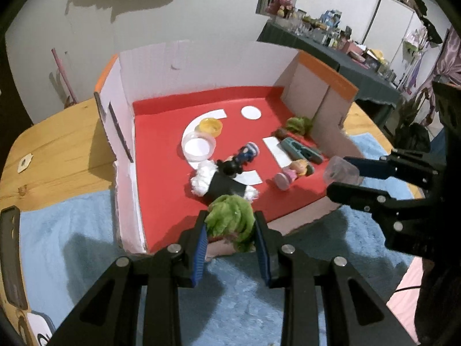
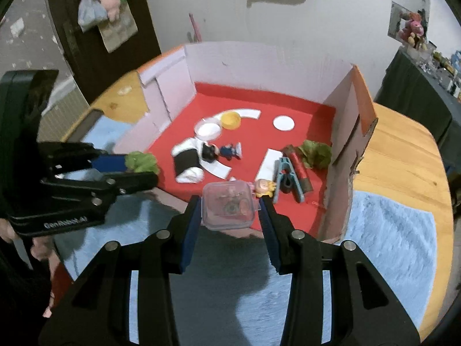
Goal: Organize objects
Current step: 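Lift and carry the ball and cup into the box with both tools, then lower the ball and cup onto the box floor with both tools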
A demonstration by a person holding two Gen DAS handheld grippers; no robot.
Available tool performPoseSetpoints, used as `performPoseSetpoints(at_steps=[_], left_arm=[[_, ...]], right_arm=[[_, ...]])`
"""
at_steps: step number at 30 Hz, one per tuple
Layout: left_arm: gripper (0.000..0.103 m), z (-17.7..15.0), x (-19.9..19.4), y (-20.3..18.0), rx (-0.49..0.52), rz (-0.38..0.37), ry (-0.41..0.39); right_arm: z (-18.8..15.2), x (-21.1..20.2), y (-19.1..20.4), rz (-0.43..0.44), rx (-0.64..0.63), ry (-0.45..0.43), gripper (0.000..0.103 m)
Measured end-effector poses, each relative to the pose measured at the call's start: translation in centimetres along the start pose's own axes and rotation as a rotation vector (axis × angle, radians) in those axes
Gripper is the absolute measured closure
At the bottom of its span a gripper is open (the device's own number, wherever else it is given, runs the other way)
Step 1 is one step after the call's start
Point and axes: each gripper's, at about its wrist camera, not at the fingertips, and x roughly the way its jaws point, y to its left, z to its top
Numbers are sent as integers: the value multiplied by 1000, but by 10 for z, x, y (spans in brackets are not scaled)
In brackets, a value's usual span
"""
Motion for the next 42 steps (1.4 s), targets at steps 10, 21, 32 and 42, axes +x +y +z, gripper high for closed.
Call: performPoseSetpoints(at_steps=[10,21,32,42], left_arm=[[71,2,20,6,16,-4,76],[71,5,31,7,-7,-25,91],[71,11,39,6,-38,2,36],[71,16,45,4,-52,31,-3]], right_arm=[[6,27,-7,-18,-28,119,64],[9,48,-17,12,29,151,64],[11,58,-24,-16,63,94,64],[12,63,-28,-57,79,39,64]])
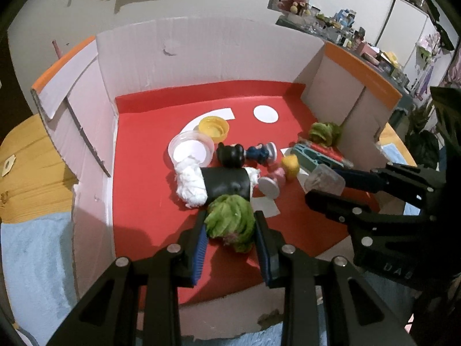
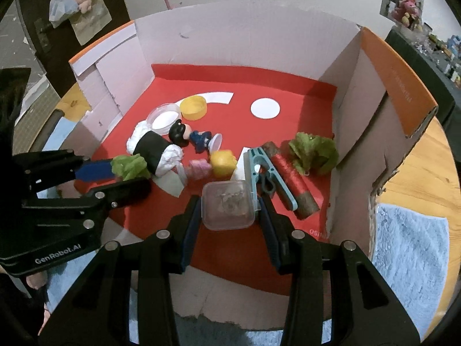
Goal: Organize objects
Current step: 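Lower the ball and cup onto the box floor with both tools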
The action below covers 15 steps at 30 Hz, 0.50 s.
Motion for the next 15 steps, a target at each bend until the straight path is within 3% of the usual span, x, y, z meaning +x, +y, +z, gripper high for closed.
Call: performPoseSetpoints(at_steps=[15], left_arm=[[71,4,4,2,-35,-9,-28]], right_arm=[[3,2,-5,1,41,-57,64]])
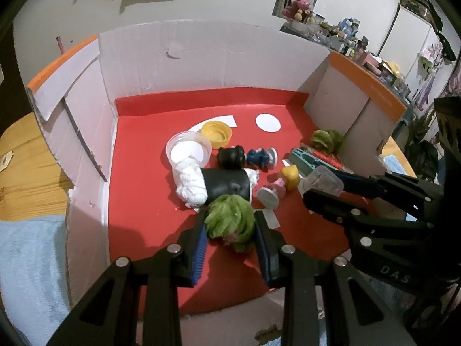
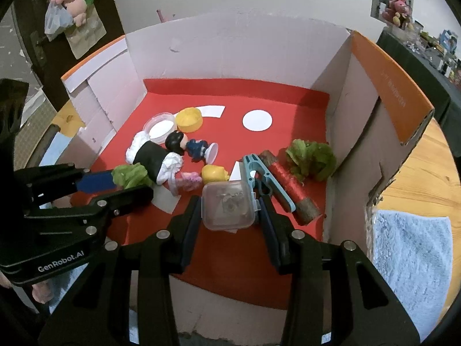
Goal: Organize objects
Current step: 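Lower the ball and cup onto the box floor with both tools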
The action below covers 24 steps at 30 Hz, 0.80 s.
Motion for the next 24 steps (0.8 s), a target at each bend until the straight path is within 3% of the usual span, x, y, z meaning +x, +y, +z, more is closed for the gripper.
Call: performPoseSetpoints(at_steps=[24], left_arm=[[71,5,6,4,-44,47,-20]], right_arm=[[-5,3,8,3,-10,4,64]])
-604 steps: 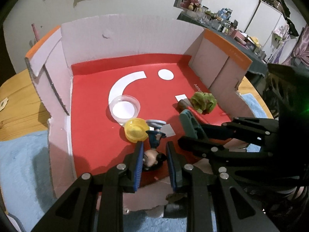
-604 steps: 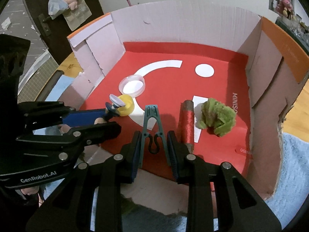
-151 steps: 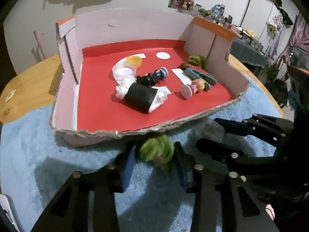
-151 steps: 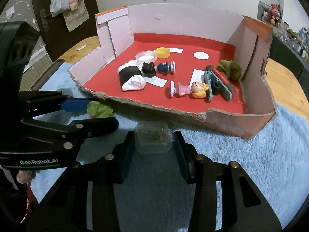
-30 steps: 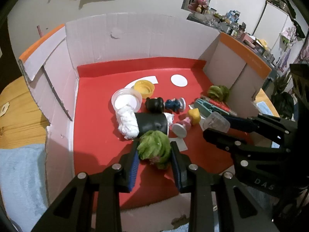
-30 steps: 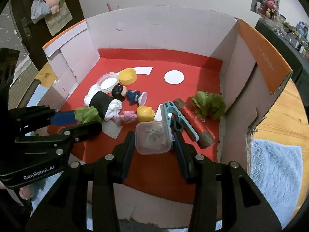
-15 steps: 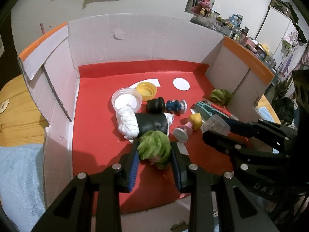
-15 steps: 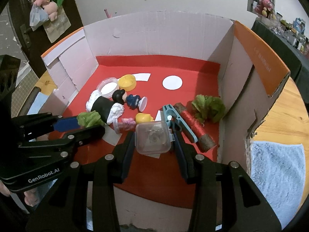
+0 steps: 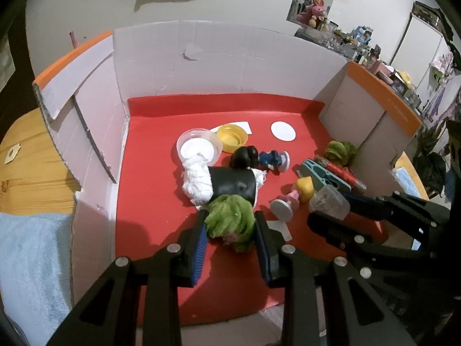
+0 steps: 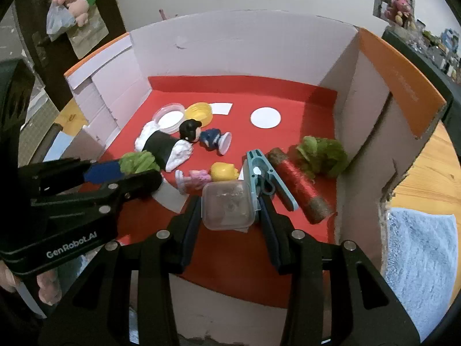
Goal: Organize objects
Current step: 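Lower the ball and cup onto the box floor with both tools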
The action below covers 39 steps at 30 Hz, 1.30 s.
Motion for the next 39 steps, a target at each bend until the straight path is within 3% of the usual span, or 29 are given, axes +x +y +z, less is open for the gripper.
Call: performPoseSetpoints(at_steps=[25,32,39], left_arm=[[69,0,-1,4,-19,-24,-7],[54,-1,-2,5,-21,-6,-18],[53,-3,-5,8,-31,1,-24]], right_arm=[[1,4,-4,-25,13,-12,63],[1,2,-2,-21,5,-11,55],[0,1,-2,-16,7,-13,55]])
